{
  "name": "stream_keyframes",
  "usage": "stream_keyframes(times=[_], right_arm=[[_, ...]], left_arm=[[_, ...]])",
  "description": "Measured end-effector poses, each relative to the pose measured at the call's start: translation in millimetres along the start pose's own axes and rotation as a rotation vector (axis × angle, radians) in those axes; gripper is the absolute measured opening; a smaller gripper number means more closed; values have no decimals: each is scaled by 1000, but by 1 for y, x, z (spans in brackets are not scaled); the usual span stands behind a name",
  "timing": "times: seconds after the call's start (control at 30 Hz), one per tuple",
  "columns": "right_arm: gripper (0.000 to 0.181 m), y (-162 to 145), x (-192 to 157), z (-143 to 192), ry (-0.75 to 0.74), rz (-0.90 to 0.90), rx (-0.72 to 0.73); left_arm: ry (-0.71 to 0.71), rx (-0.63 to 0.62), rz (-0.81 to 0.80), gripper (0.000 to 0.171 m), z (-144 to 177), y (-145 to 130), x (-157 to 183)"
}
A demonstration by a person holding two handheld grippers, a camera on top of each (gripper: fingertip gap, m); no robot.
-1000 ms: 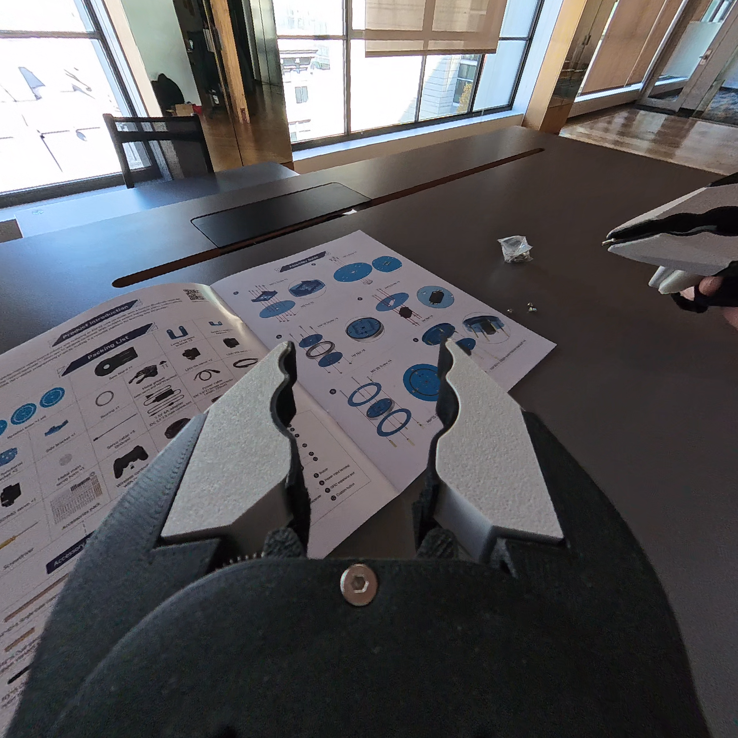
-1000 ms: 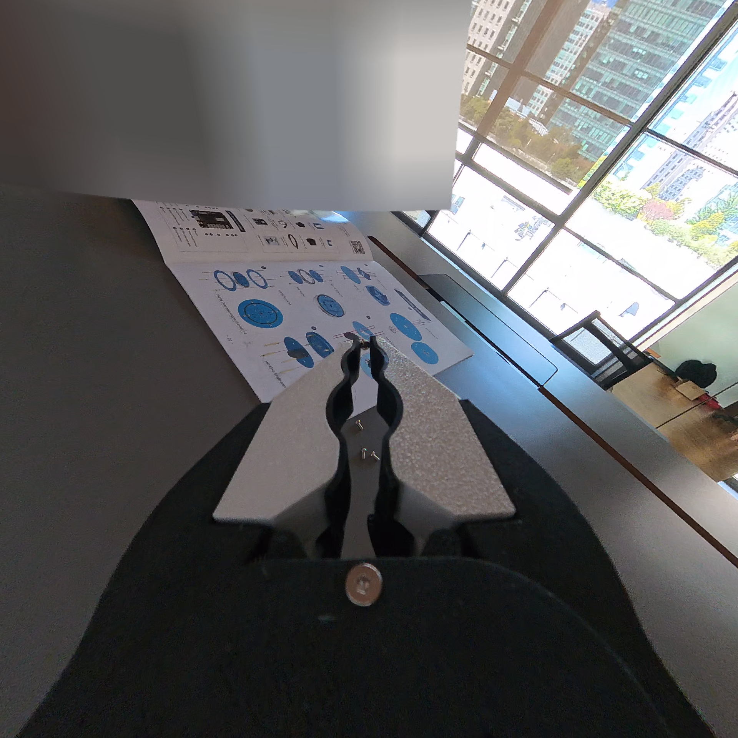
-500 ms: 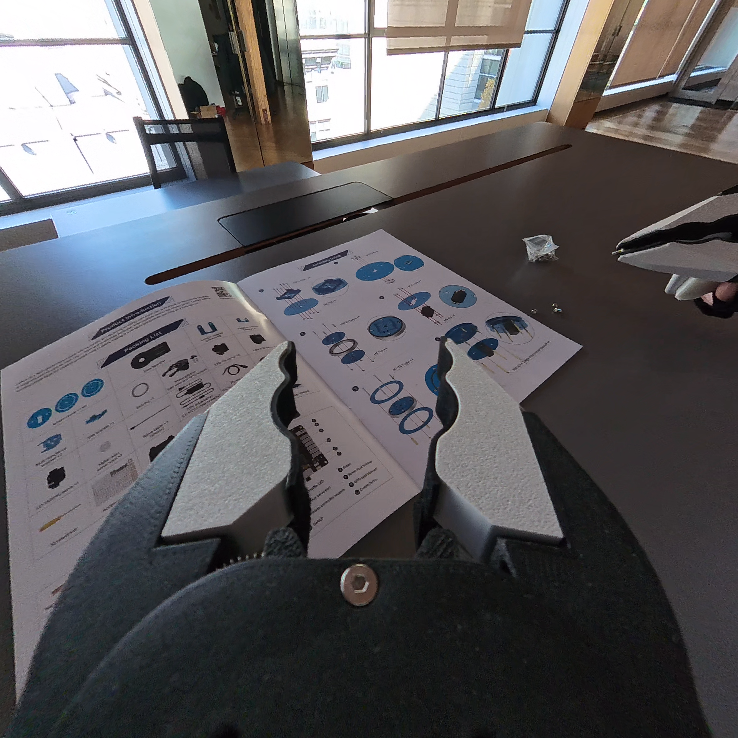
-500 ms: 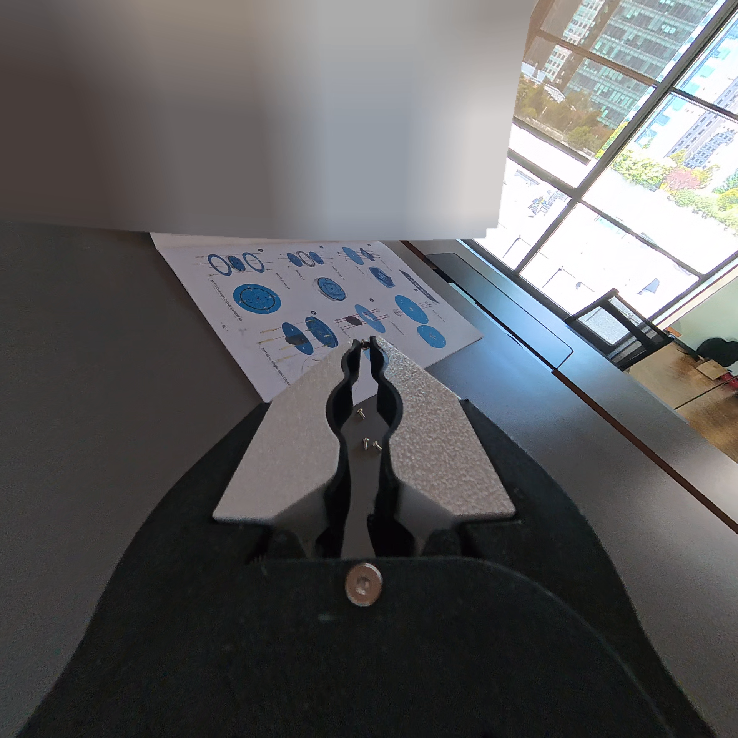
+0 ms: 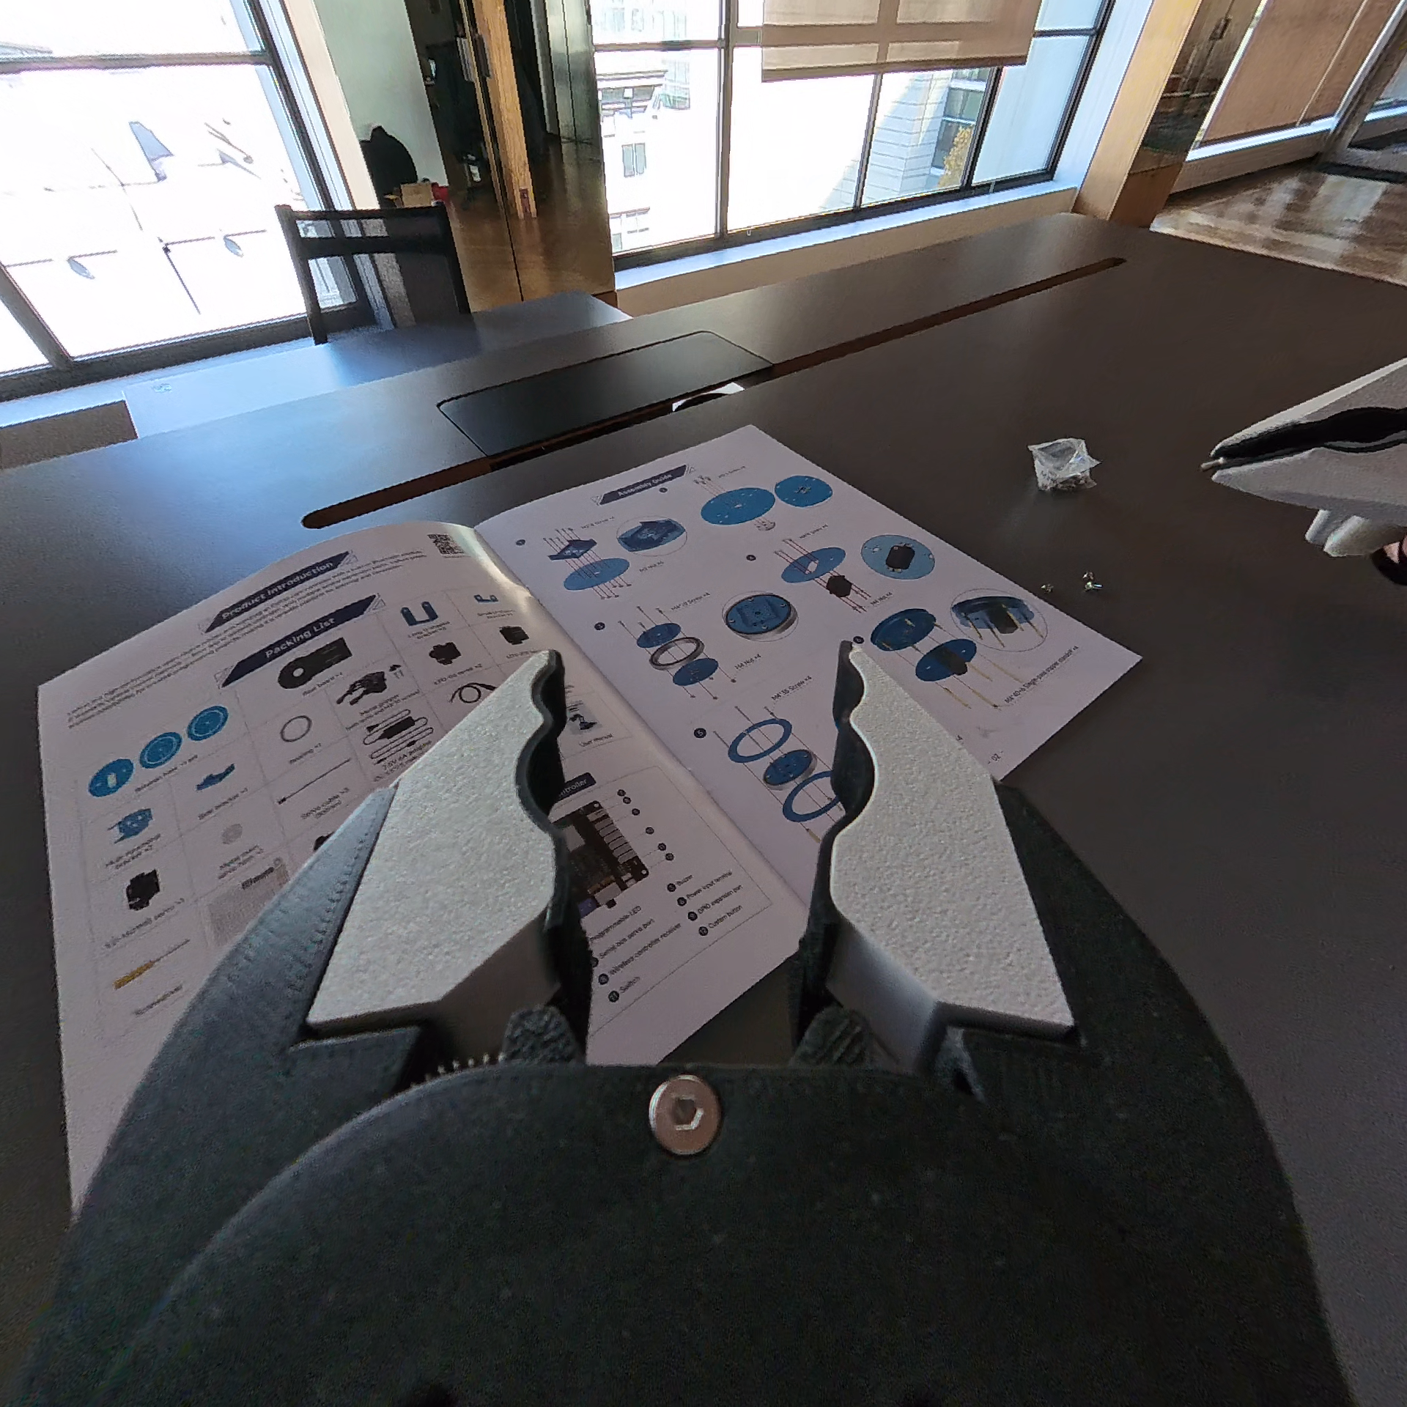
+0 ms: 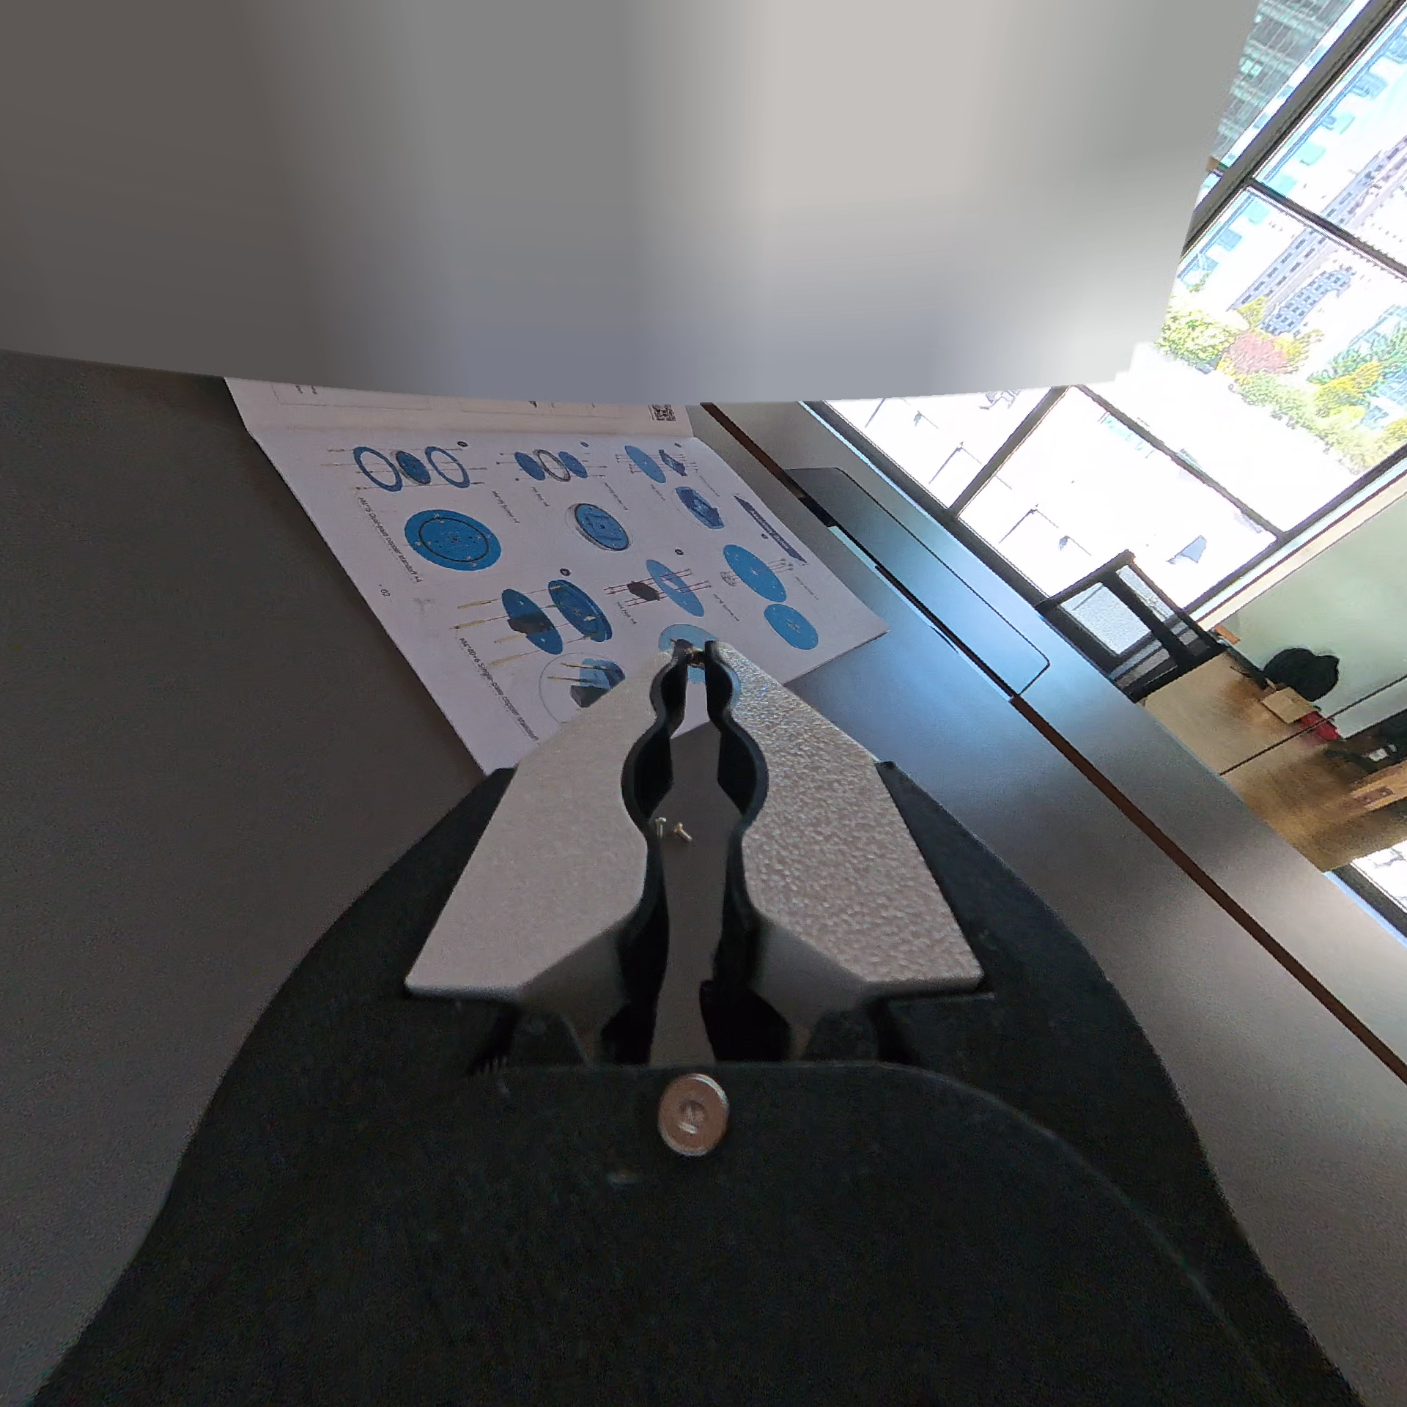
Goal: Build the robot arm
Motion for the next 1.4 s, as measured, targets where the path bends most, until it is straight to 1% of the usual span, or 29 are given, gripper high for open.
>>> stream_keyframes(times=[0.13,0.23,0.33,0.37,0.43,0.5,0.57,0.63,0.67,0.73,0.8,0.83,0.9,0.93,1.0,1.03,1.1,1.2,1.3,1.4], right_arm=[[3,0,4,2,-18,0,7],[3,4,4,4,-33,14,23],[3,9,6,8,-64,36,51],[3,12,6,8,-54,14,65],[3,18,1,7,-33,-28,63],[3,29,-10,7,-33,-12,35],[3,46,-28,6,-52,6,27],[3,70,-57,2,-37,5,47],[3,84,-73,-2,-27,2,60],[3,118,-111,-12,-2,-5,98],[3,158,-157,-23,21,3,159],[3,178,-181,-30,27,7,185],[4,210,-224,-46,23,13,207],[3,224,-242,-53,10,7,217],[3,246,-268,-64,-1,-23,251],[3,254,-276,-69,4,-44,260],[4,265,-284,-77,31,-68,257],[3,261,-277,-75,16,-32,214],[4,235,-247,-59,-26,5,181],[3,191,-202,-40,-60,50,140]], left_arm=[[6,45,11,70,11,9,1],[4,105,30,71,29,21,1],[-62,261,100,71,65,37,-2],[-56,297,113,71,79,39,-6],[-33,326,121,72,109,36,-18],[-10,304,116,73,144,21,-33],[36,302,129,73,193,-2,-55],[88,315,159,70,247,-37,-80],[123,298,176,70,273,-59,-94],[201,220,205,70,321,-113,-126],[288,152,248,70,367,-170,-162],[307,132,269,70,387,-197,-179],[297,96,304,69,418,-243,-208],[276,73,305,68,428,-260,-219],[300,19,305,68,444,-285,-242],[319,11,304,68,451,-291,-252],[305,59,319,67,459,-290,-265],[247,158,341,66,458,-269,-274],[262,193,309,66,439,-238,-267],[289,229,261,66,405,-197,-241]])
Point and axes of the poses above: each gripper's, where its closed fingertips meet, z back along the fingers, y out of its top, x = y × z across the jaws, the point moved 5 cm from there along z, back along the fingers, and after that the axes turned 14 degrees about -x, right-handed, at the moved point
